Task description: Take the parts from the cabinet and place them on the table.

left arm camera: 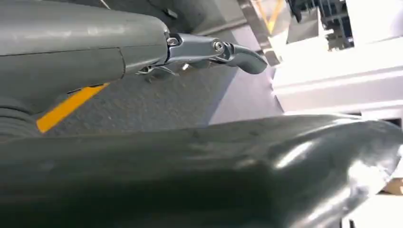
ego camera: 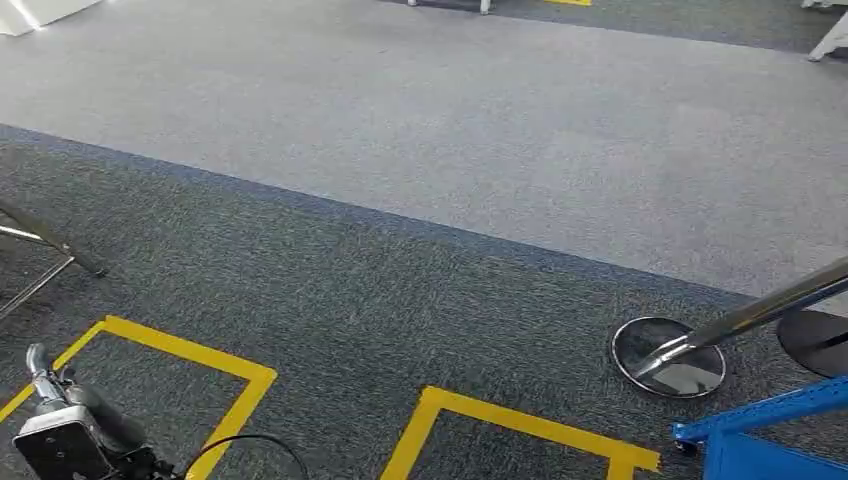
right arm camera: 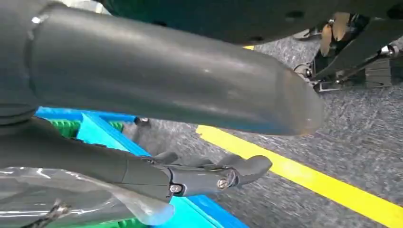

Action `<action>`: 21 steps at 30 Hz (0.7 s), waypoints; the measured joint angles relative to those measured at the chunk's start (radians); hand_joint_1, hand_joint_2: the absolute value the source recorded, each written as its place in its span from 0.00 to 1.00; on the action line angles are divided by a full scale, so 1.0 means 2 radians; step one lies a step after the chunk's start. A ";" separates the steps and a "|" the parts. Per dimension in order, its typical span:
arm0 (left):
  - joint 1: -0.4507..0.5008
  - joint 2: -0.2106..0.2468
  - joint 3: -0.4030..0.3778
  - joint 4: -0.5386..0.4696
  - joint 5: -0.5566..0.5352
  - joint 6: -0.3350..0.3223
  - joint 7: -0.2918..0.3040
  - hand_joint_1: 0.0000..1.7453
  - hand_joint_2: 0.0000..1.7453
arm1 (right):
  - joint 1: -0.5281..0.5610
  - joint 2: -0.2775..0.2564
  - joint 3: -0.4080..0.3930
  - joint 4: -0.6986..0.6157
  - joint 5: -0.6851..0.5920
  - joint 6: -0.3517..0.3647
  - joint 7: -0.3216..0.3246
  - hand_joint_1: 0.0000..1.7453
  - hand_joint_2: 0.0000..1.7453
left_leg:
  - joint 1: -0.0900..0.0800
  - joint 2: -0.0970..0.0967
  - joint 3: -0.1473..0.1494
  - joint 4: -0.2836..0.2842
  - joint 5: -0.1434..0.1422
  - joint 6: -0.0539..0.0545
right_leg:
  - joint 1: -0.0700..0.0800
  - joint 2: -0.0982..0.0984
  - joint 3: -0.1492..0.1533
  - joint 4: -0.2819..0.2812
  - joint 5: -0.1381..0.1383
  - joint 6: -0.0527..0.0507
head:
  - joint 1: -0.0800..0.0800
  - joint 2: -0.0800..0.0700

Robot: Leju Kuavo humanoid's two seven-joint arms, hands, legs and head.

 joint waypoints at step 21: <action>0.002 0.001 0.001 0.001 0.000 -0.003 0.000 0.00 0.00 | 0.000 0.000 0.000 -0.001 0.000 0.006 0.001 0.00 0.00 | 0.001 0.019 -0.072 0.174 -0.082 -0.021 | 0.000 -0.008 0.015 -0.020 0.018 -0.016 | -0.004 0.000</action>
